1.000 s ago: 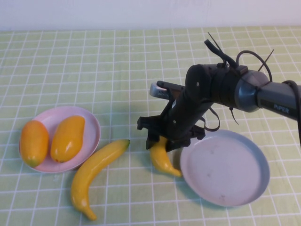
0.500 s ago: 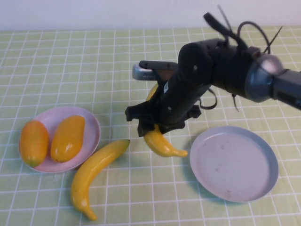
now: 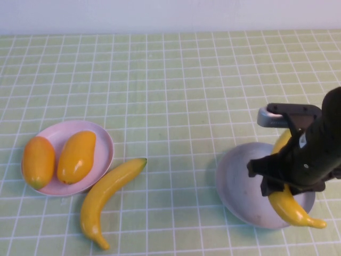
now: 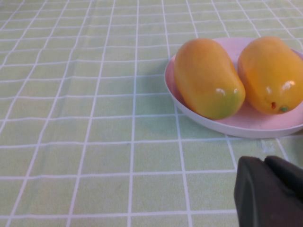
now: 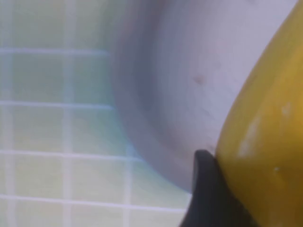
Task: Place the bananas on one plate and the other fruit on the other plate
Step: Put another type of fruit in the right plate
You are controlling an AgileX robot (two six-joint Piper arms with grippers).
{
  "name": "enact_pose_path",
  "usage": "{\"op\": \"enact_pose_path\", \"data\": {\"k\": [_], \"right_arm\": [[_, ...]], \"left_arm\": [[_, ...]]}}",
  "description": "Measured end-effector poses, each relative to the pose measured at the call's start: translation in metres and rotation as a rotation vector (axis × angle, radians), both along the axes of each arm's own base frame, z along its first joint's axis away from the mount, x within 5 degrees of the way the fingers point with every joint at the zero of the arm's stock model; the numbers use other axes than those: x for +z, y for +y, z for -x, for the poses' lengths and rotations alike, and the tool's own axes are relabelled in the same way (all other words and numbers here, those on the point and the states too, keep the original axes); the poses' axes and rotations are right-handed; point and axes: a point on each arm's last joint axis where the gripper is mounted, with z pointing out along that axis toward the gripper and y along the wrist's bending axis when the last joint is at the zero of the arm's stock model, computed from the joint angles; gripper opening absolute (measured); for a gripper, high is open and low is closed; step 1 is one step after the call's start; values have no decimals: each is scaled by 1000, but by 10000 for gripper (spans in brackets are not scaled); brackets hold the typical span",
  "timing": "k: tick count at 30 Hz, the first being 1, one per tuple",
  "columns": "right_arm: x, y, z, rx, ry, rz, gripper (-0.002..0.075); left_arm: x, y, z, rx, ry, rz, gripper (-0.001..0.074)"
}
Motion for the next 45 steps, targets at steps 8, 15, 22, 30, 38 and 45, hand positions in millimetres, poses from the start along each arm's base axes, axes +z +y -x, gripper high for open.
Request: {"op": "enact_pose_path", "data": {"k": [8,15,22,30,38,45], "right_arm": [[-25,-17,-6,-62,14,16,325],[-41,-14,-13,-65,27,25,388],[-26,-13,-14,-60,30,27,502],[29,29,-6,37,-72,-103,510],[4,125,-14,142,-37,-248,510],[-30,188,-33,166,8,-303,510]], "left_arm": [[0,0,0,0,0,0,-4],[0,0,0,0,0,0,-4],[0,0,0,0,0,0,-4],[0,0,0,0,0,0,-4],[0,0,0,0,0,0,-4],[0,0,0,0,0,0,-4]]}}
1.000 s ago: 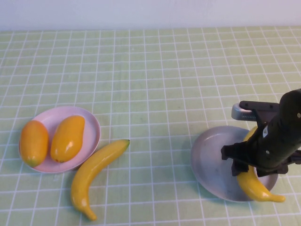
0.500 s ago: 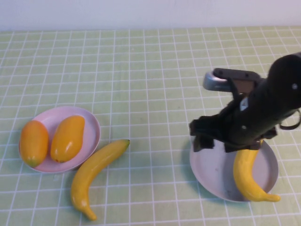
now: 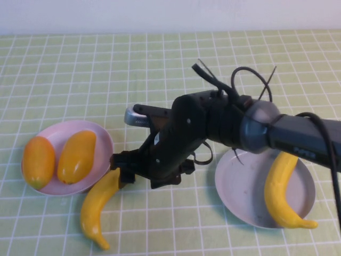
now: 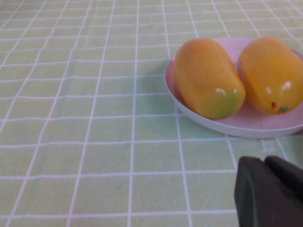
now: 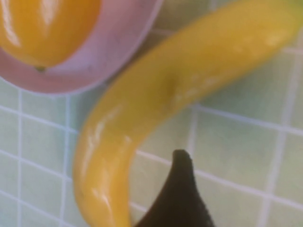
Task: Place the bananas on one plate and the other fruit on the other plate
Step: Put another type of fruit in the right plate
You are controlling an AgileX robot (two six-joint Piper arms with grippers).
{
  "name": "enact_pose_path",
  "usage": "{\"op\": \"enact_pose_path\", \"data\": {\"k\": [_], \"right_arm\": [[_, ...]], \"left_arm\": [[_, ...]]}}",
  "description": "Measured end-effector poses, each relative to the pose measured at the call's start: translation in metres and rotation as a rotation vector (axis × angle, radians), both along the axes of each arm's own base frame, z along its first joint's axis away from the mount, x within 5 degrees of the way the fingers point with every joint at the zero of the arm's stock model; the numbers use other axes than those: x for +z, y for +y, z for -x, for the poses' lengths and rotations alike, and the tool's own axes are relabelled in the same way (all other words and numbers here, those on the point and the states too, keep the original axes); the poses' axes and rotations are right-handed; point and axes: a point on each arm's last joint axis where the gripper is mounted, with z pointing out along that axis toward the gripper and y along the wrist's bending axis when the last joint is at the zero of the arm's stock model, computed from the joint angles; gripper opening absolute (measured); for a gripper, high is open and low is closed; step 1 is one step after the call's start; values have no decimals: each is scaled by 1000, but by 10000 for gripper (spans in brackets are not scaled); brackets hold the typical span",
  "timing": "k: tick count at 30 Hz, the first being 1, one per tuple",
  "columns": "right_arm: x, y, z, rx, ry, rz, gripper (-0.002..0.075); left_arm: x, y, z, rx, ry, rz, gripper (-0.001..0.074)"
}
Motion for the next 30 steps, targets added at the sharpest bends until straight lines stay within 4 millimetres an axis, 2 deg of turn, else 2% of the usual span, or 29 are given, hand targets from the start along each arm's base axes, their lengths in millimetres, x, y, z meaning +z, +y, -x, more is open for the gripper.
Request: {"op": "enact_pose_path", "data": {"k": [7,14,20,25,30], "right_arm": [[-22,22,-15,-17,39,-30,510],[-20,36,-20,-33,-12,-91,510],[-22,38,-22,-10,-57,-102,510],[-26,36,-22,78,-95,-49,510],[-25,32,-21,108,-72,-18,511]], "left_arm": [[0,0,0,0,0,0,-4],[0,0,0,0,0,0,-4],[0,0,0,0,0,0,-4],[0,0,0,0,0,0,-4],[0,0,0,0,0,0,-4]]}}
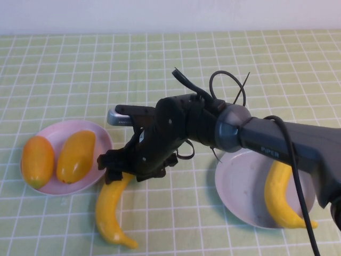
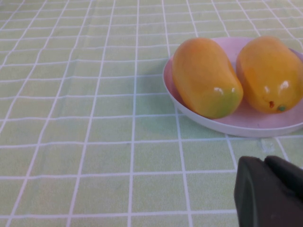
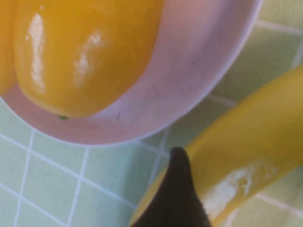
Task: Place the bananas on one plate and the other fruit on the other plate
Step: Put another type of fruit in the right plate
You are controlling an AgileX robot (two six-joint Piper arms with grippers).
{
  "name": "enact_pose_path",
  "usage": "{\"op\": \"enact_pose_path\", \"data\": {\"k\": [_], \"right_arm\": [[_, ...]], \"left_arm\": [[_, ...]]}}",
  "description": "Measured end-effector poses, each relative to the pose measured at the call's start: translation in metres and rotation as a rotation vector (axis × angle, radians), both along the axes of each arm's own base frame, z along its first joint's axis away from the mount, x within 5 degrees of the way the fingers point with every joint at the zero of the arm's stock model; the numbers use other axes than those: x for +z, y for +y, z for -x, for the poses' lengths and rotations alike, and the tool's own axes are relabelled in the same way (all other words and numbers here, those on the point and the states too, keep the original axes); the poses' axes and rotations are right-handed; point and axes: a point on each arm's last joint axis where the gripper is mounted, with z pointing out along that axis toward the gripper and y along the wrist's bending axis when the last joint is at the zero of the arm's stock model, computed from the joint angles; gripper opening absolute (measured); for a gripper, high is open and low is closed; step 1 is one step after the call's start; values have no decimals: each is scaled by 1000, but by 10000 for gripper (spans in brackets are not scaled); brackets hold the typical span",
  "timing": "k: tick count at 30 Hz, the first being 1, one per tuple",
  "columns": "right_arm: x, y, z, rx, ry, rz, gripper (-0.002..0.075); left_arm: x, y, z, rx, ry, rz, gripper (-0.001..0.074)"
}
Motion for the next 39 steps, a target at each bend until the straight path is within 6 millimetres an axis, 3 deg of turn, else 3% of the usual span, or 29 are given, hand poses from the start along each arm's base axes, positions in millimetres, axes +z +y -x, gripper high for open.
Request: {"op": "enact_pose_path", "data": {"k": [7,12,16,24,33,37,39], "right_arm": [[11,-6,10,28,79,36,511],[27,-1,15,58,80,24,511],[30,3,22,78,89,23,511],[6,10,26,73,146,66,511],[-3,15,27,78,145,72,507],[-4,15,27,85,147,87,431],[-5,14,27,97,139,99,333]], "left_arm": [[0,0,0,0,0,0,-4],[0,0,0,0,0,0,-4],[0,0,0,0,0,0,-4],[0,0,0,0,0,0,-4],[0,0,0,0,0,0,-4],[0,0,0,0,0,0,-4],[0,0,0,0,0,0,-4]]}}
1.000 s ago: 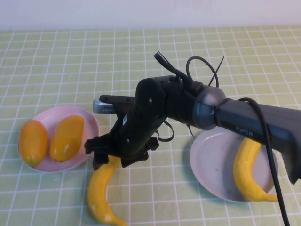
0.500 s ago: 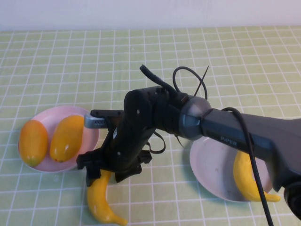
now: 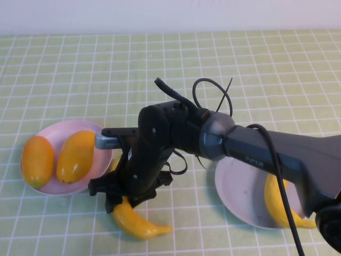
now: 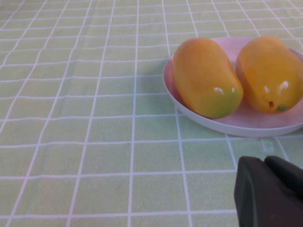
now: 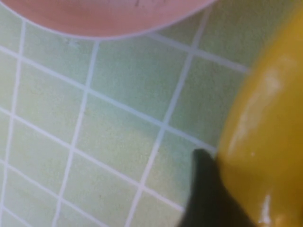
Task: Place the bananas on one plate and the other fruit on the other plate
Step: Put another type of fruit in the right plate
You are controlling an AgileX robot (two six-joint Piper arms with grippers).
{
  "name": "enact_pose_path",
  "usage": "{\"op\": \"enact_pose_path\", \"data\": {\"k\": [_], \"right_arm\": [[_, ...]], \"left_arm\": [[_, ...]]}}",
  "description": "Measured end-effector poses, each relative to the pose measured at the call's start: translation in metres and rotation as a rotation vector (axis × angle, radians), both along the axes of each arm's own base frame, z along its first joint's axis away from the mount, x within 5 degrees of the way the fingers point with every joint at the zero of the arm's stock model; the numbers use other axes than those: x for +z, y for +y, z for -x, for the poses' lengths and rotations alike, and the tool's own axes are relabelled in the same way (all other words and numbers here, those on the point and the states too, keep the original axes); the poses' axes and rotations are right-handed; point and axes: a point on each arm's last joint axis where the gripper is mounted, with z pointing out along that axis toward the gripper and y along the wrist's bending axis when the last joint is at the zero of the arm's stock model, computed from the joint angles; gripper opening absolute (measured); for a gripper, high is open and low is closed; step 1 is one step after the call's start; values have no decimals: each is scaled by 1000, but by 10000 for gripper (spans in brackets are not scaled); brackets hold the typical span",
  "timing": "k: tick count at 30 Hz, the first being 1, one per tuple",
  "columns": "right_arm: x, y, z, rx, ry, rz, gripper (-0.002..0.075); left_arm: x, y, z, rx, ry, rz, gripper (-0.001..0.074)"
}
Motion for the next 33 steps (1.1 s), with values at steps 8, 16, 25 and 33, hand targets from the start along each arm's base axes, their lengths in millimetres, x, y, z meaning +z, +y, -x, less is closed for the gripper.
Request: {"op": "enact_pose_path", "data": {"k": [8,16,25,33], "right_arm": [[31,-20,-1,48,-59,62,321],[88,-88,-28,-135,-138,129,321],[76,-162,-26,-382,-105,123,321],[46,-187,-16,-491,-21,143,321]], "left_arm": [[0,0,0,0,0,0,-4],[0,0,0,0,0,0,-4],[0,0,0,0,0,0,-4],[0,0,0,0,0,0,-4]]}}
